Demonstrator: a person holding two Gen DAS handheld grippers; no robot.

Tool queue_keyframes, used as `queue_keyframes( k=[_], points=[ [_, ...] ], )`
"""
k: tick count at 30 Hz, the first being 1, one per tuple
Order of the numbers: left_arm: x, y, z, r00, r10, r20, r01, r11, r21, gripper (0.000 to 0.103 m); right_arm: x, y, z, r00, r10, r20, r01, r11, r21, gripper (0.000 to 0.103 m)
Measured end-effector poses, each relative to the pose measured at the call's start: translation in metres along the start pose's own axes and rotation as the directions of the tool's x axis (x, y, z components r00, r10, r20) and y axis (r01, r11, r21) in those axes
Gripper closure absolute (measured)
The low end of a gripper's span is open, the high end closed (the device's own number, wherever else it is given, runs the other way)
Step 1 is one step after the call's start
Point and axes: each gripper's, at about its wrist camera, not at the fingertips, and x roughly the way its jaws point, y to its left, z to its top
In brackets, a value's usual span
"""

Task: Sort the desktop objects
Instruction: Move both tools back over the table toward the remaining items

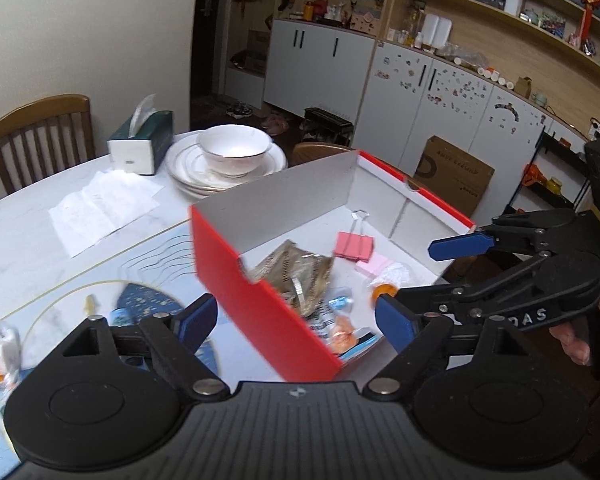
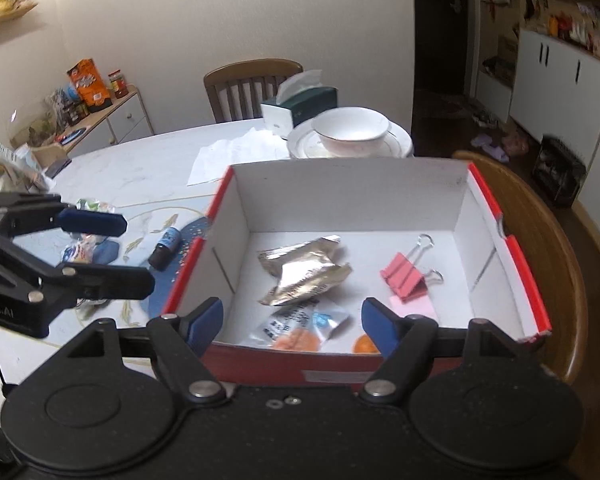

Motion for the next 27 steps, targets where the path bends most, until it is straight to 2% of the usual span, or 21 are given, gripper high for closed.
queue_keyframes(
  k=[4,7,8,20,27],
  points=[
    [-0.013,0.021,-0.009,1.0,0.013,0.01,-0.012,1.0,-0.025,0.014,0.003,0.023,0.001,1.0,0.006,0.003,-0.006,1.0,0.008,0.027],
    [-0.021,0.036,-0.016,1.0,0.016,0.011,-0.016,0.999,-0.039,0.002,0.007,0.038,0.003,1.0,0.006,0.0,-0.006,1.0,0.013,0.027],
    [-0.023,0.04,-0.018,1.0,0.018,0.014,-0.017,0.999,-0.041,0.001,0.008,0.043,0.003,1.0,0.006,-0.002,-0.006,1.0,0.014,0.027],
    [-0.051,0.111,-0.05,0.997,0.071,0.012,-0.07,0.995,-0.076,0.001,0.026,0.112,0.005,1.0,0.023,-0.005,-0.024,1.0,-0.019,0.027],
    [-0.057,0.157,-0.068,0.992,0.124,-0.015,-0.125,0.986,-0.112,0.001,0.042,0.145,0.002,0.999,0.047,-0.013,-0.047,0.998,-0.034,0.027]
  ],
)
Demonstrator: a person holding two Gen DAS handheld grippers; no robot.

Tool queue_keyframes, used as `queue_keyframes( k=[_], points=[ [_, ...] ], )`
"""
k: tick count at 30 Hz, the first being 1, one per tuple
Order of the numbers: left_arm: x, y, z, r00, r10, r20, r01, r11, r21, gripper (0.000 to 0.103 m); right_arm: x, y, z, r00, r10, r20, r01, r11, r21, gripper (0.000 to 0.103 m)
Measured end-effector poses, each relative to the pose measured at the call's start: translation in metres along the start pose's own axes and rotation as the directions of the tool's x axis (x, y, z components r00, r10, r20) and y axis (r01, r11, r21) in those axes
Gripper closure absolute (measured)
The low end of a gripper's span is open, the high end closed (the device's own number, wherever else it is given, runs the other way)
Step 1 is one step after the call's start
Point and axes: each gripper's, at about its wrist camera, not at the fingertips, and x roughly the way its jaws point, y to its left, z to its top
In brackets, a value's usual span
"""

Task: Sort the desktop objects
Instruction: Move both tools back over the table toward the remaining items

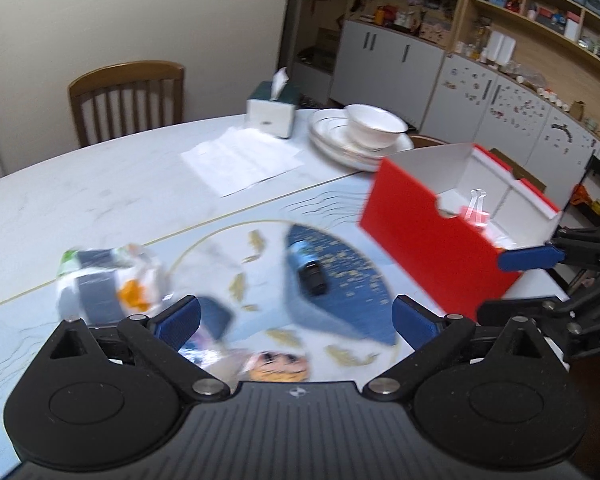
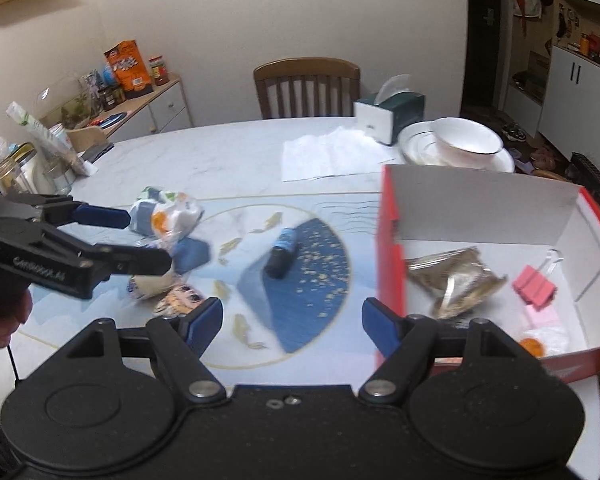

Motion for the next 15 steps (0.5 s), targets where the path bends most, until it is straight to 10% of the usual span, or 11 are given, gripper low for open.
queue_keyframes(
  k=[15],
  points=[
    [0.018,0.05,-0.023,0.995,0.068,-0.069,-0.067,0.998,0.006,0.001,0.05,0.065,-0.005,0.998,0.042,-0.052,-0.046,0.996,-0.079,0.027]
  ],
)
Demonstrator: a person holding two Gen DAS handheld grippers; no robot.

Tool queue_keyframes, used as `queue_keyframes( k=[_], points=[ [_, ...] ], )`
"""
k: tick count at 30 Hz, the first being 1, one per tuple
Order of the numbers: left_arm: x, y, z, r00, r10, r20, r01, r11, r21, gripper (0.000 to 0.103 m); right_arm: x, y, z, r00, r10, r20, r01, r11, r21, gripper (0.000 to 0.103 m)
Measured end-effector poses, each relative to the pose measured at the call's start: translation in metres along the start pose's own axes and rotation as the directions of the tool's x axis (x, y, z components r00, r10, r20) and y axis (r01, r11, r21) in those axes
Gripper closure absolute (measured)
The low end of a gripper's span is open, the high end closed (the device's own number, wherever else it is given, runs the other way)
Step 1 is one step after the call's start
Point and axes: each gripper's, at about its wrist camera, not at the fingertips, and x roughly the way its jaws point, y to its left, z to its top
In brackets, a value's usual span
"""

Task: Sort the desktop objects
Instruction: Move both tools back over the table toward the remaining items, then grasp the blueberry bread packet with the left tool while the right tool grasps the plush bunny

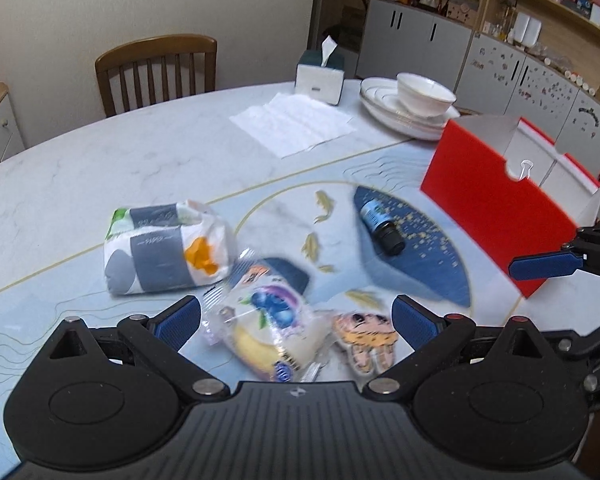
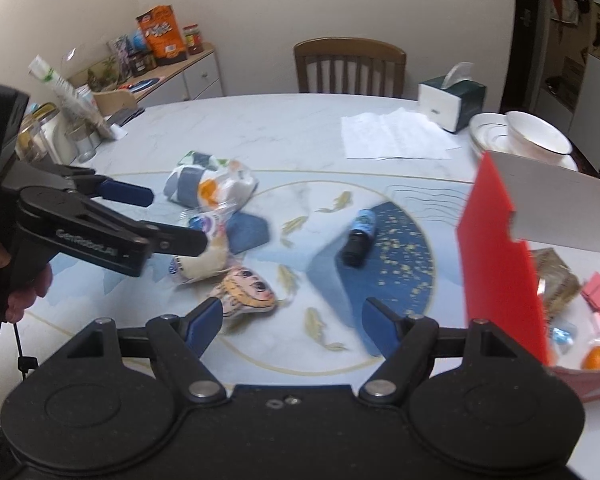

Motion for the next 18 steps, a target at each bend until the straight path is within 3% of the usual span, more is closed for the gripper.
queue_keyframes(
  k=[18],
  points=[
    [0.041,0.024,0.003,0.993,0.037,-0.111,-0.047,0.995,-0.088,0.001,0.06,0.04,0.004,0.998,0.003,-0.056,-0.009,0.994,-0.107,0.027]
  ],
)
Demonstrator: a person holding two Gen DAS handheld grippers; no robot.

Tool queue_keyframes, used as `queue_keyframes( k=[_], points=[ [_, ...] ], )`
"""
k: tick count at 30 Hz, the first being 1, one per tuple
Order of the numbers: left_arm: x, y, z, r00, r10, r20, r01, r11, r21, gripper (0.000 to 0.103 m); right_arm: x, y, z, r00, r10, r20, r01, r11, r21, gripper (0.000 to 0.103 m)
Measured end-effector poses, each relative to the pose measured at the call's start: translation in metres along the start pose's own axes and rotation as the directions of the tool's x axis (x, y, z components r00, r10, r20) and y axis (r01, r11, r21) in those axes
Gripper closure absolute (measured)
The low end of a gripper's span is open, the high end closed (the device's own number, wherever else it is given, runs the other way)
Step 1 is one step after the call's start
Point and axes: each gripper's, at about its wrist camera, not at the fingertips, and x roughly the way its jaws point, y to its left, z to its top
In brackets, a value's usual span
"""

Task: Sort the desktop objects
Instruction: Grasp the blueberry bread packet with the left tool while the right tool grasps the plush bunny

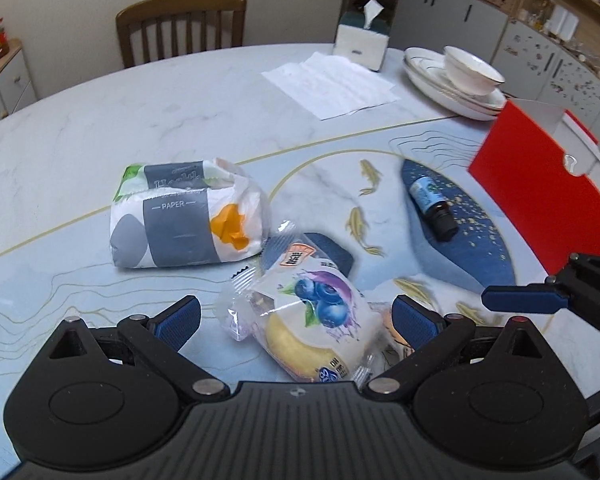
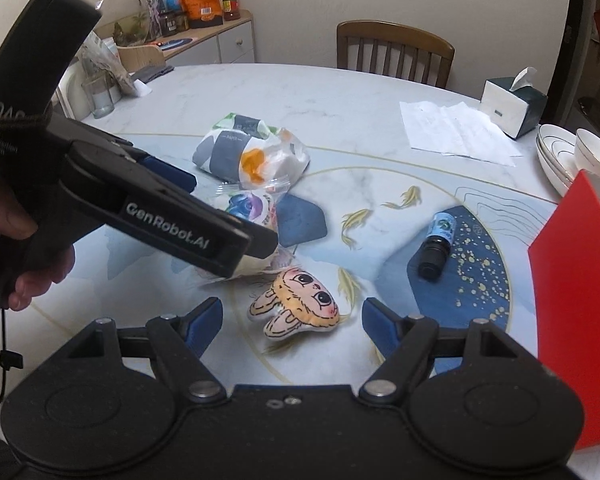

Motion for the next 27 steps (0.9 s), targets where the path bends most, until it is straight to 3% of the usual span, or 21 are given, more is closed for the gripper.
queue_keyframes(
  k=[7,18,27],
  points=[
    [0.009,-0.003,0.004,1.0,0.007,-0.027,-0.009,0.999,-0.046,0.001,0.016,0.001,0.0,0.999,-0.032,-0.005,0.032,0.999,-0.019,0.027],
    [0.02,0.002,0.003,0.998,-0.007,-0.055,0.0,0.992,-0.129,0.002,0.032,0.003,0.002,1.0,-0.02,-0.018,0.02,0.999,-0.041,0.029],
    [0.021,0.003,0.005,0.998,-0.026,-0.05,0.018,0.99,-0.142,0.01,0.038,0.001,0.004,0.999,0.002,-0.034,-0.003,1.0,-0.029,0.033]
  ],
)
